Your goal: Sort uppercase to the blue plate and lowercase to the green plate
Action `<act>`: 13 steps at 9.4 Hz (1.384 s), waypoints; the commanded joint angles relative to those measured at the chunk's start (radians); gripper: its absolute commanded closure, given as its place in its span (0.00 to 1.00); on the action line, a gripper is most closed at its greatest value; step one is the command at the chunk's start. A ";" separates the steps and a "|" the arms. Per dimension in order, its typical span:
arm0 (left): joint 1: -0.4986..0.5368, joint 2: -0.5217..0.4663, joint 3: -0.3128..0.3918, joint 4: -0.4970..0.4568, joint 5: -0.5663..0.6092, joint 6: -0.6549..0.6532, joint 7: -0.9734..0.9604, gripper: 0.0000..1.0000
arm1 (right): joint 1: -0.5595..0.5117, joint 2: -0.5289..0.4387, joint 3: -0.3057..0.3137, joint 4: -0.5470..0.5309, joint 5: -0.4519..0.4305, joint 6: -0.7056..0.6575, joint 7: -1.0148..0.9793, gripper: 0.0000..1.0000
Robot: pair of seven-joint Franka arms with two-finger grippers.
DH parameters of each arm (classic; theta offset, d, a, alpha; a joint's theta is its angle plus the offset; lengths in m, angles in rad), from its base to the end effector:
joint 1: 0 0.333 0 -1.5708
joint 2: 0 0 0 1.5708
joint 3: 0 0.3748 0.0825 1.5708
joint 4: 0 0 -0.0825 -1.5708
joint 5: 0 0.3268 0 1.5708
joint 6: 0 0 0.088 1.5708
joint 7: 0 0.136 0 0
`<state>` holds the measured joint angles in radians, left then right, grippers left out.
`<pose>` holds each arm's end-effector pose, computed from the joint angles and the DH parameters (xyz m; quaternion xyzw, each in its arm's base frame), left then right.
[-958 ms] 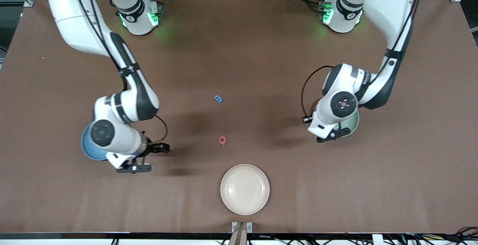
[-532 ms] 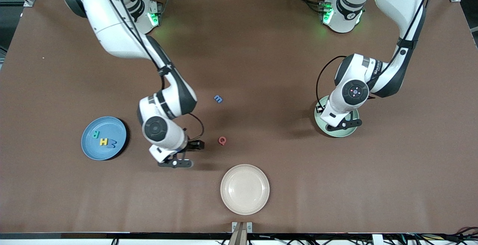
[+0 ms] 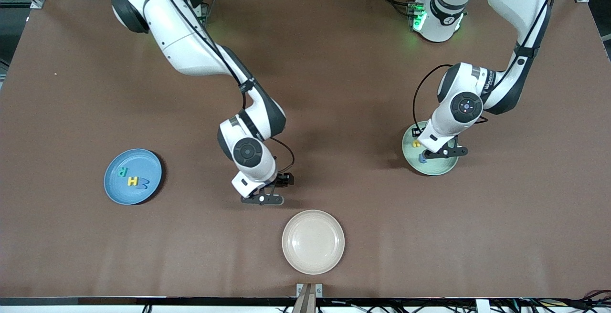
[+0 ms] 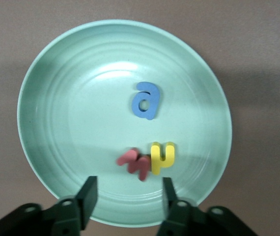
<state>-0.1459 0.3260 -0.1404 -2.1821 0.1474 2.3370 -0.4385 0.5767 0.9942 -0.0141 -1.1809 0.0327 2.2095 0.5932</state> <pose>0.5030 -0.1400 0.2997 -0.9960 -0.0222 0.0680 0.0536 0.6464 0.4140 0.2175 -0.9996 0.0215 -0.0104 0.0157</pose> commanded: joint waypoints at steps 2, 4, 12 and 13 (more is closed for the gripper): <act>-0.007 -0.009 -0.002 -0.002 0.018 0.018 -0.011 0.00 | 0.061 0.034 -0.044 0.044 -0.013 -0.004 0.077 0.00; -0.021 0.028 -0.010 0.050 0.014 0.016 -0.081 0.00 | 0.066 0.035 -0.044 0.044 -0.013 -0.002 0.082 0.00; -0.242 0.292 -0.013 0.416 -0.061 0.016 -0.567 0.00 | 0.071 -0.020 -0.093 0.032 -0.008 -0.020 0.071 1.00; -0.271 0.312 -0.013 0.438 -0.068 0.018 -0.619 0.00 | 0.060 -0.057 -0.110 0.005 -0.008 -0.034 0.065 1.00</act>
<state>-0.3812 0.5963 -0.1573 -1.8024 0.1044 2.3580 -0.9964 0.6390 0.9940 -0.0994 -1.1475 0.0327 2.2054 0.6513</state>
